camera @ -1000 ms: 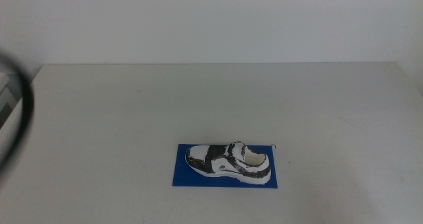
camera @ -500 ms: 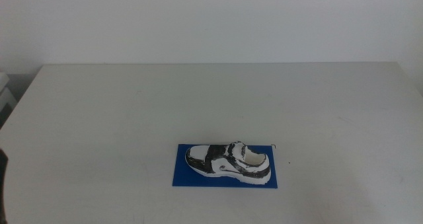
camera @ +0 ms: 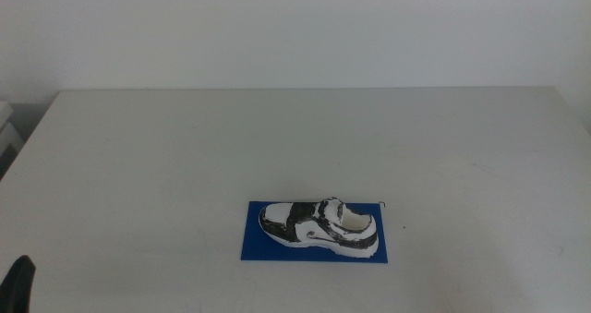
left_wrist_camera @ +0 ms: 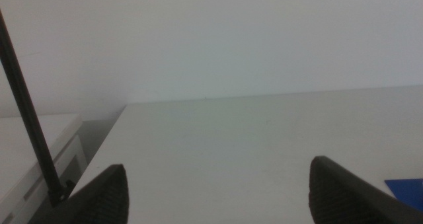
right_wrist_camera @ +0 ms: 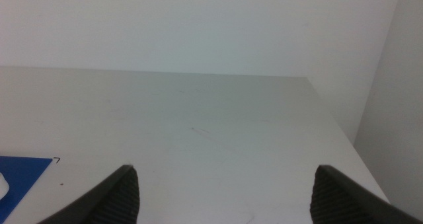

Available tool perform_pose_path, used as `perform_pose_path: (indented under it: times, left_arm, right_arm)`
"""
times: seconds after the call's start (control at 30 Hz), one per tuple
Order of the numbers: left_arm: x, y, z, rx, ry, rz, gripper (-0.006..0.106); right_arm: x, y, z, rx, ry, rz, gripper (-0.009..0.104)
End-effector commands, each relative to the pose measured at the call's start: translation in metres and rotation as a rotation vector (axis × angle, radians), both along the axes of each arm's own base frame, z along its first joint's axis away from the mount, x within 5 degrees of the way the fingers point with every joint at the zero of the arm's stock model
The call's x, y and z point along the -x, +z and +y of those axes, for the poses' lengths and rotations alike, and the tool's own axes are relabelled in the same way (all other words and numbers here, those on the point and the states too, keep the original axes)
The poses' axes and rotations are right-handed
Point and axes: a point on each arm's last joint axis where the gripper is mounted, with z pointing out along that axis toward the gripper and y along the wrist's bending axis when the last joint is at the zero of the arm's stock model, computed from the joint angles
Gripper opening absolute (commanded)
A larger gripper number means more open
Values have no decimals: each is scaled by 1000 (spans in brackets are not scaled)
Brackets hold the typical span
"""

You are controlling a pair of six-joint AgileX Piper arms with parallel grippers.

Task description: Use one arm to grab the shoe from the table and place it on the mat.

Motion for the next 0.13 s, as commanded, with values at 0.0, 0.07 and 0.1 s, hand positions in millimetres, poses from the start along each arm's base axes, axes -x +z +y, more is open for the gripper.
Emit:
perform_pose_path:
  times: [0.0,0.07,0.1]
  left_arm:
    - [2,7,0,27,-2,-91,93]
    - [2,7,0,27,-2,-93,93]
    - [2,7,0,27,-3,-93,93]
  right_arm:
    - [2,12,-1,25,-7,-109,66]
    - [2,12,-1,25,-7,-109,66]
    - [2,12,-1,25,-7,-109,66]
